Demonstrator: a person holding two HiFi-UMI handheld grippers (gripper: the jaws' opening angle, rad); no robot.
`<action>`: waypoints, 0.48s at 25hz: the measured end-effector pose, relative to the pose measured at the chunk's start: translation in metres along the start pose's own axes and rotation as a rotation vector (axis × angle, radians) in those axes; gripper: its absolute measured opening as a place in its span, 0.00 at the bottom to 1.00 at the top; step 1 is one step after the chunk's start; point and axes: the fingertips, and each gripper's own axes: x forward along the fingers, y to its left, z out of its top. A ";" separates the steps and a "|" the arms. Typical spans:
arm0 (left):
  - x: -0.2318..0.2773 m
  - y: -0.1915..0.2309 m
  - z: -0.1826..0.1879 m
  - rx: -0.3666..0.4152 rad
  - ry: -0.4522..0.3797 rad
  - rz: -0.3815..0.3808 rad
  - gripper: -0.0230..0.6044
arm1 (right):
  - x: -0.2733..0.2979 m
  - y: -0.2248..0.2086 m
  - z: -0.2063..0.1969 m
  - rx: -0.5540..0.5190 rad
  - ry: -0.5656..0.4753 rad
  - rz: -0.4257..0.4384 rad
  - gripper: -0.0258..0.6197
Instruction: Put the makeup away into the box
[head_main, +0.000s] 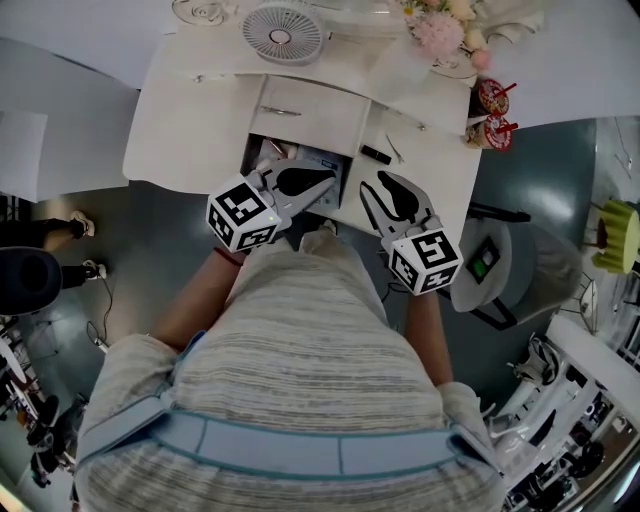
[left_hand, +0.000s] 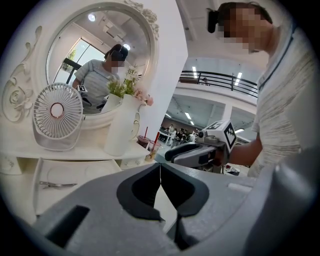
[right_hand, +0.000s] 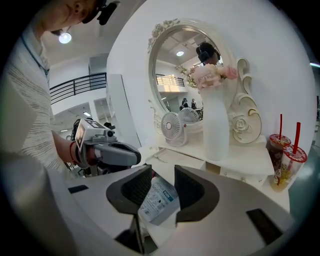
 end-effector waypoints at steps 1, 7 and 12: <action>-0.001 0.000 0.000 0.000 0.000 0.001 0.06 | 0.001 -0.001 -0.001 -0.004 0.007 -0.001 0.21; -0.006 0.003 -0.001 -0.001 0.000 0.007 0.06 | 0.006 -0.006 -0.007 -0.035 0.043 -0.005 0.25; -0.010 0.003 -0.004 -0.006 0.001 0.011 0.06 | 0.010 -0.013 -0.014 -0.056 0.073 -0.016 0.25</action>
